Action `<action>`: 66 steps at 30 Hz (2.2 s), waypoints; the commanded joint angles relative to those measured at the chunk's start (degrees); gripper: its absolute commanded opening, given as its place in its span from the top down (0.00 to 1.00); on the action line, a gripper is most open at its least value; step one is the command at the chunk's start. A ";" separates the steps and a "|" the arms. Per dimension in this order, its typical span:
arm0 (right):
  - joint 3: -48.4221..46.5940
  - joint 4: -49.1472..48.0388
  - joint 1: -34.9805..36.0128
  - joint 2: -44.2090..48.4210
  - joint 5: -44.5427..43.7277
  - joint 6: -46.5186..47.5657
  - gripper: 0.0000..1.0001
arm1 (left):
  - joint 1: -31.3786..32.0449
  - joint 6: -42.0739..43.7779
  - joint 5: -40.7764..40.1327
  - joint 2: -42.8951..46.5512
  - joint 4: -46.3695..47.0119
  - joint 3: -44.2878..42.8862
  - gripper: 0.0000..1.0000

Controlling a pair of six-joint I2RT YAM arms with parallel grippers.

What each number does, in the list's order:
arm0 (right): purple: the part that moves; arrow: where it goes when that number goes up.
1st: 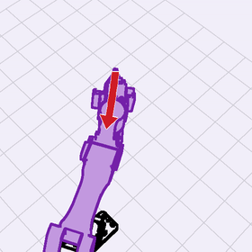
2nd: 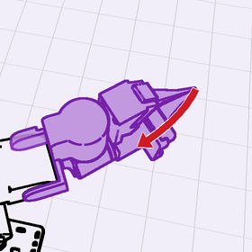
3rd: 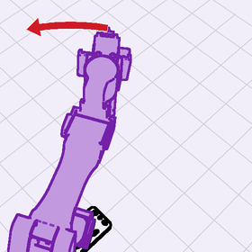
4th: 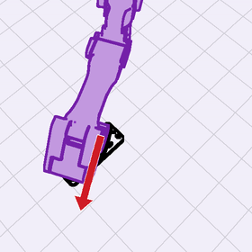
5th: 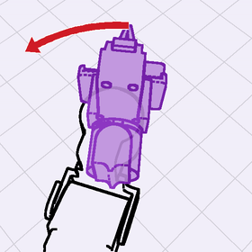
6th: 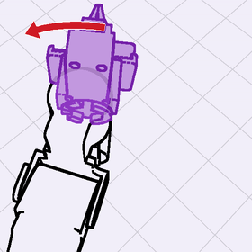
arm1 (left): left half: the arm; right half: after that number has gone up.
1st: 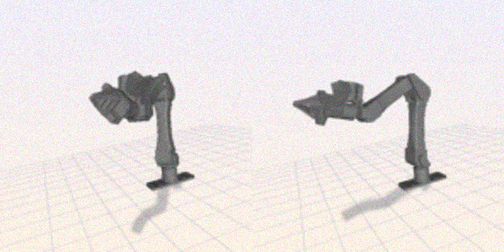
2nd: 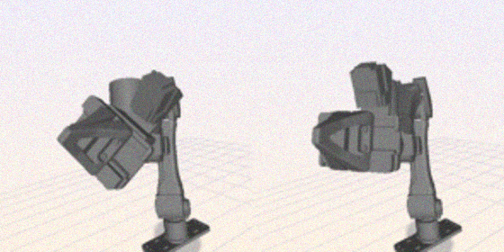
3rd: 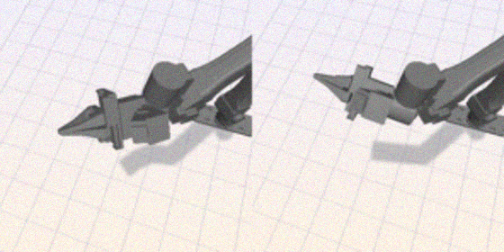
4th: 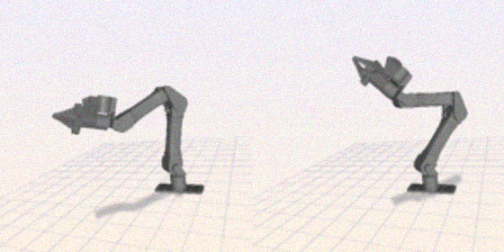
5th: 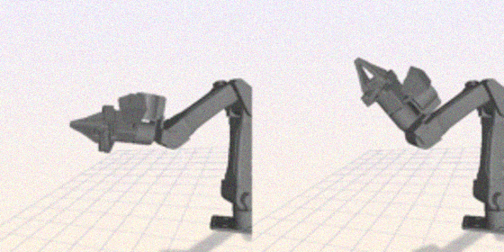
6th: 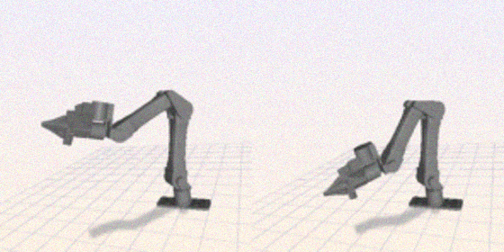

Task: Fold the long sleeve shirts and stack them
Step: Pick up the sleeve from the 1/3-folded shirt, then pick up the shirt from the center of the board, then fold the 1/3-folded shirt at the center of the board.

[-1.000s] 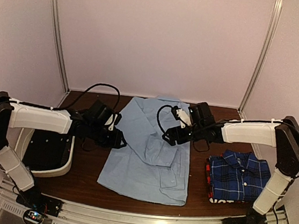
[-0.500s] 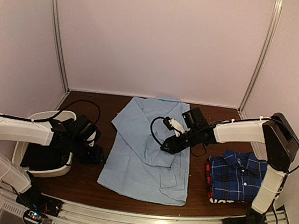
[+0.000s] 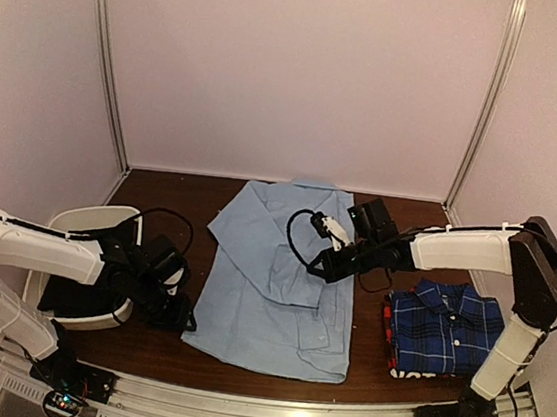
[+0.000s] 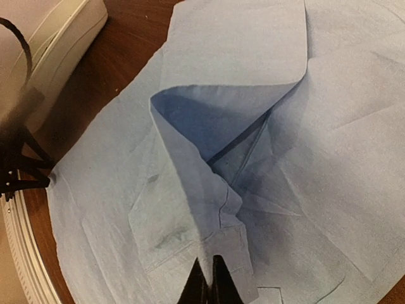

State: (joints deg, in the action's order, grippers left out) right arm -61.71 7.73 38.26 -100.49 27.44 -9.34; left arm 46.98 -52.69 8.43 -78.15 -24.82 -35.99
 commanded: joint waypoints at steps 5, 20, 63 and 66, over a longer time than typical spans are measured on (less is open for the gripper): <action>-2.14 -3.48 0.52 6.73 -0.22 -5.45 1.00 | 1.88 -3.01 1.19 -2.73 3.16 0.52 0.69; -22.53 -2.58 0.06 2.14 -13.93 -8.40 1.00 | -1.54 -2.86 -7.11 2.34 -7.65 -0.41 1.00; -24.18 -4.05 -24.19 10.37 -18.17 -4.23 1.00 | 12.86 25.74 9.34 -22.52 -11.76 -33.87 1.00; -23.72 -3.16 -24.20 10.33 -17.97 -3.36 1.00 | 12.93 26.54 10.56 -23.13 -11.49 -33.72 1.00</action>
State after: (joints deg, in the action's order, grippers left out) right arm -86.43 3.36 14.37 -91.70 10.28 -14.61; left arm 59.53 -28.71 15.77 -100.44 -37.80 -68.34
